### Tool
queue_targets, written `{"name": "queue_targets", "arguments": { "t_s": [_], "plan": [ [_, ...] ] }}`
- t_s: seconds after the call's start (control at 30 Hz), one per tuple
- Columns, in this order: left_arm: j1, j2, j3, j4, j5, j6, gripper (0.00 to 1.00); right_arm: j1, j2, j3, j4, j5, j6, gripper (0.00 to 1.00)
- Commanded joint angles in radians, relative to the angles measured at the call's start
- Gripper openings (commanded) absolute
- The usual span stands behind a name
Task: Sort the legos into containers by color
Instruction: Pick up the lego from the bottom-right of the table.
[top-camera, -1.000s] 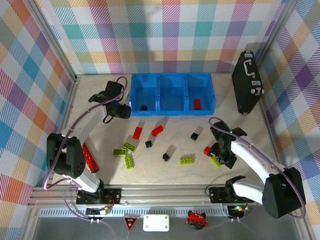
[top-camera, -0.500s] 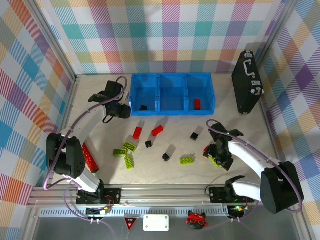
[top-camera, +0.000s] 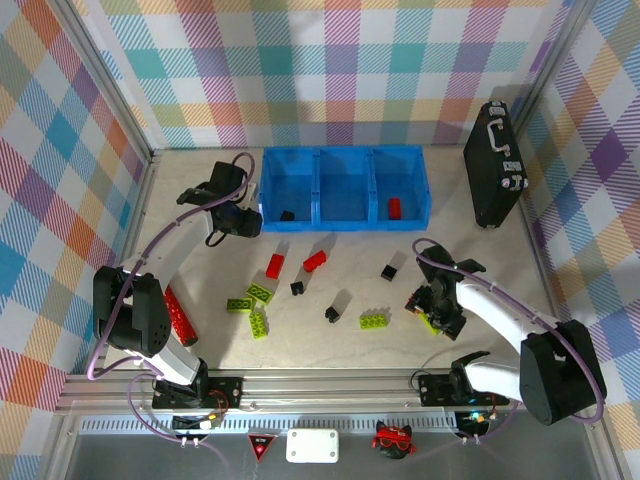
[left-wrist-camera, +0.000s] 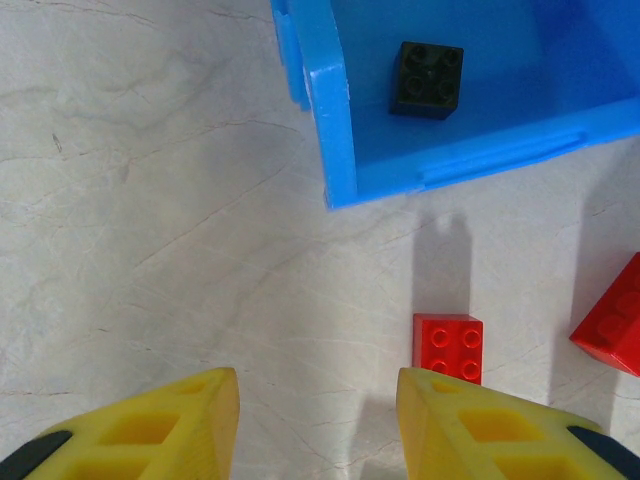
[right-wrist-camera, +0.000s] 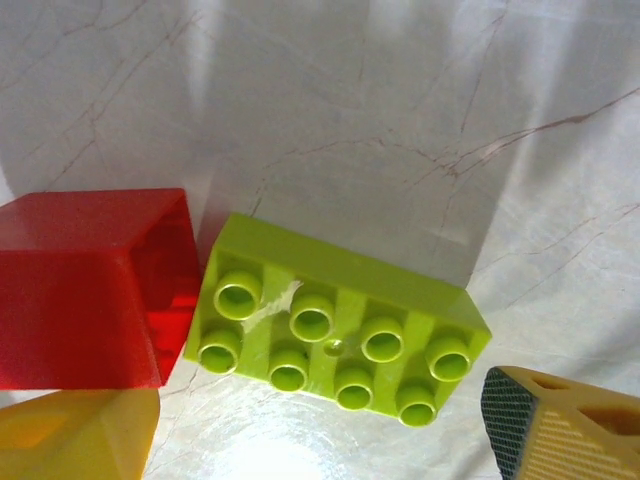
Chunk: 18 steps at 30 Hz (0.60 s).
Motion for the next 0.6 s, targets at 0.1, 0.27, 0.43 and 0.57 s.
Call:
{"name": "queue_targets", "arguments": {
  "t_s": [0.1,0.27,0.43,0.57],
  "plan": [
    [0.017,-0.011,0.002,0.002,0.000,0.019,0.45,0.001,-0.003,-0.021,-0.008,0.039,0.074,0.84],
    [0.018,-0.012,0.002,0.002,0.001,0.019,0.45,-0.001,0.000,-0.029,-0.002,0.062,0.103,0.84],
    [0.018,-0.012,0.003,0.002,0.002,0.019,0.45,-0.001,-0.003,-0.036,0.013,0.052,0.139,0.83],
    [0.020,-0.014,0.003,0.002,0.003,0.019,0.45,-0.003,-0.008,-0.035,0.005,0.049,0.197,0.79]
  ]
}}
